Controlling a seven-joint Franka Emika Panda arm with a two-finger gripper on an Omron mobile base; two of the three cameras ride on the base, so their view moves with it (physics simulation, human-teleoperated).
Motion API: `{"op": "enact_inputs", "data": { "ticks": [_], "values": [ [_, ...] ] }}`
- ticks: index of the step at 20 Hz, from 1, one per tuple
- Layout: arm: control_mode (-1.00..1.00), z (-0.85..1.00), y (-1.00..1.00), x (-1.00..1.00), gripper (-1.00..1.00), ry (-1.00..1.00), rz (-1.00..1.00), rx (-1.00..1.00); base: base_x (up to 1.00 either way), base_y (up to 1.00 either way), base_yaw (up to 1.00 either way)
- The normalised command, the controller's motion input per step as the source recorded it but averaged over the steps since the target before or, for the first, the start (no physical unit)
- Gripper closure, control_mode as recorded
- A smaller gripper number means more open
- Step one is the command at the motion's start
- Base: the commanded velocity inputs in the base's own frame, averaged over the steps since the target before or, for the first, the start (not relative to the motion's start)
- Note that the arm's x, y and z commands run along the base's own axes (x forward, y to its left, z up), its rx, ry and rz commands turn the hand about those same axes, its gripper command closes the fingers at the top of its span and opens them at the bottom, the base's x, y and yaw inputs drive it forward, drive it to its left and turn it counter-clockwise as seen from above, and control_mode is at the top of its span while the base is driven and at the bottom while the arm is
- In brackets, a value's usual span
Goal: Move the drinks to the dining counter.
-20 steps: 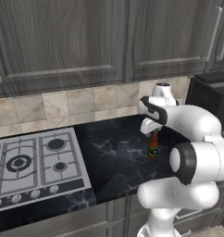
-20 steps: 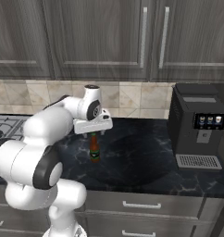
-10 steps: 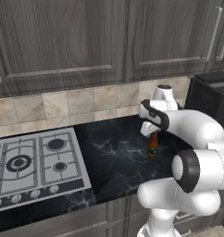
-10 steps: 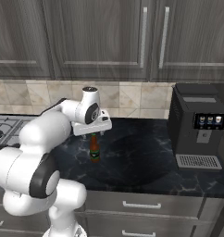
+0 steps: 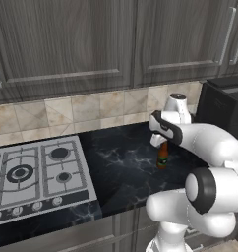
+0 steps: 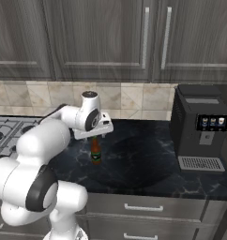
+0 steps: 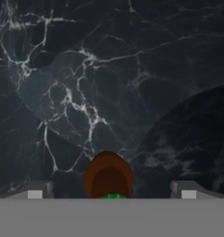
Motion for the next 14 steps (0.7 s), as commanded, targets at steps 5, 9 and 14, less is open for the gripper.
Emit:
{"op": "enact_inputs", "data": {
  "ticks": [5,9,14],
  "values": [
    [-1.00,-0.14,-0.05,-0.01,-1.00,-0.01,0.00,0.00,0.00,0.00,0.00],
    [-1.00,-0.23,-0.11,0.00,-1.00,0.00,0.00,0.00,0.00,0.00,0.00],
    [-1.00,-0.07,0.00,0.03,-1.00,-0.02,0.00,0.00,0.00,0.00,0.00]
  ]
}}
